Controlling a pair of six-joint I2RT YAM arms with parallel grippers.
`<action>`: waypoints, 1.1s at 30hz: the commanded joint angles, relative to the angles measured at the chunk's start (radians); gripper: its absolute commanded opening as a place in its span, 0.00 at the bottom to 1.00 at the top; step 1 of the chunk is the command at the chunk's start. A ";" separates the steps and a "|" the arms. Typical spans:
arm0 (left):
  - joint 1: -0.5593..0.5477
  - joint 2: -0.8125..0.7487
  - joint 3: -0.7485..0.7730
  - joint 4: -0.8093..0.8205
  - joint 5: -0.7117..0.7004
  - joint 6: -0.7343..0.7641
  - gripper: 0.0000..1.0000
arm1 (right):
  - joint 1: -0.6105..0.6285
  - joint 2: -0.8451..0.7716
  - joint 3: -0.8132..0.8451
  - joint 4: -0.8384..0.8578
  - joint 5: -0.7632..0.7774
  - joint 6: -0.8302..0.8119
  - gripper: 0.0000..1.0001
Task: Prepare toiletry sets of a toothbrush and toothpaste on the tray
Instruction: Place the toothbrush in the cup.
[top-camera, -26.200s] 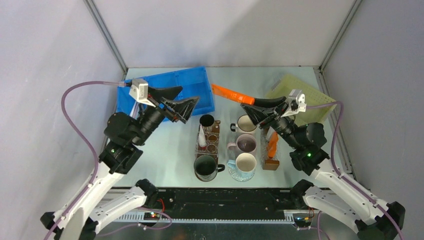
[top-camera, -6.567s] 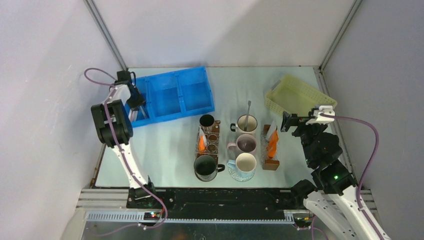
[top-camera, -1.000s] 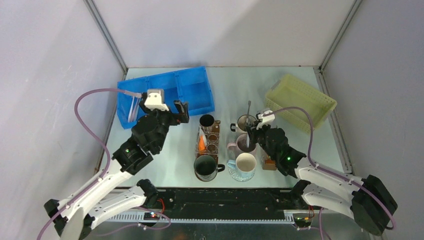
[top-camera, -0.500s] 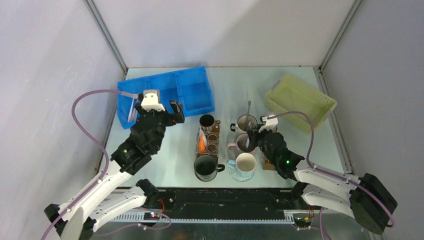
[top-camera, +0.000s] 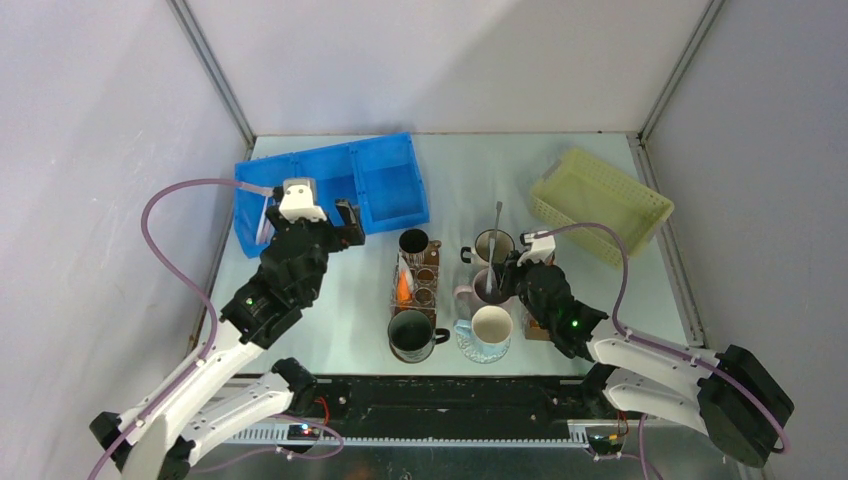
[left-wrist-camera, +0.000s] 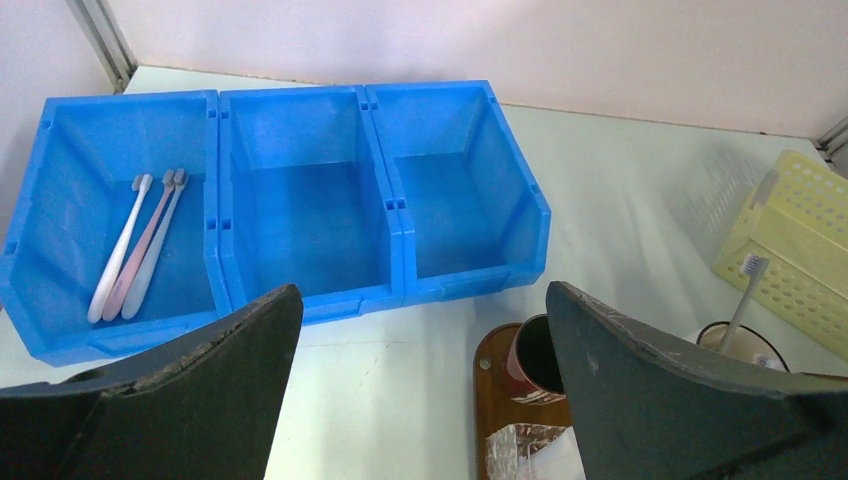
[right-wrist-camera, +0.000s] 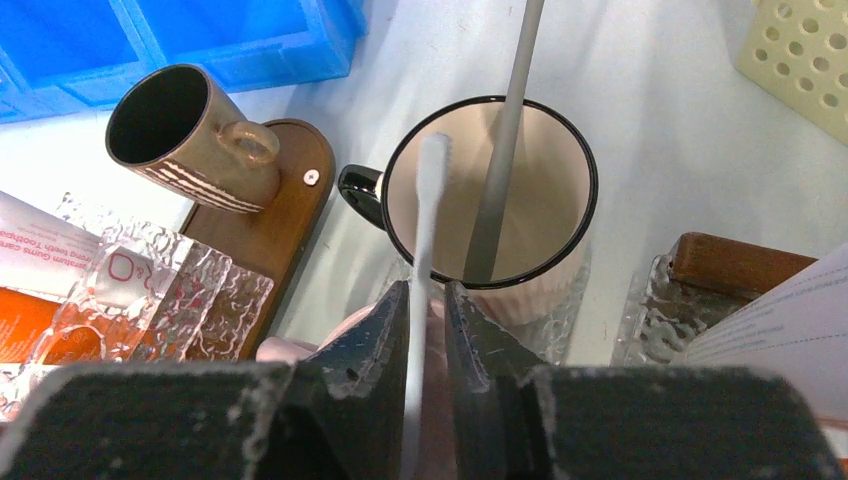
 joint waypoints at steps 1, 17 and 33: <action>0.015 -0.012 -0.003 0.002 0.007 -0.020 0.98 | 0.004 -0.001 0.026 -0.011 0.013 0.006 0.22; 0.275 0.098 0.099 -0.171 0.132 -0.043 0.98 | -0.017 -0.404 0.144 -0.253 0.042 -0.110 0.73; 0.766 0.555 0.339 -0.223 0.464 -0.073 0.91 | -0.113 -0.685 0.303 -0.526 0.186 -0.321 0.95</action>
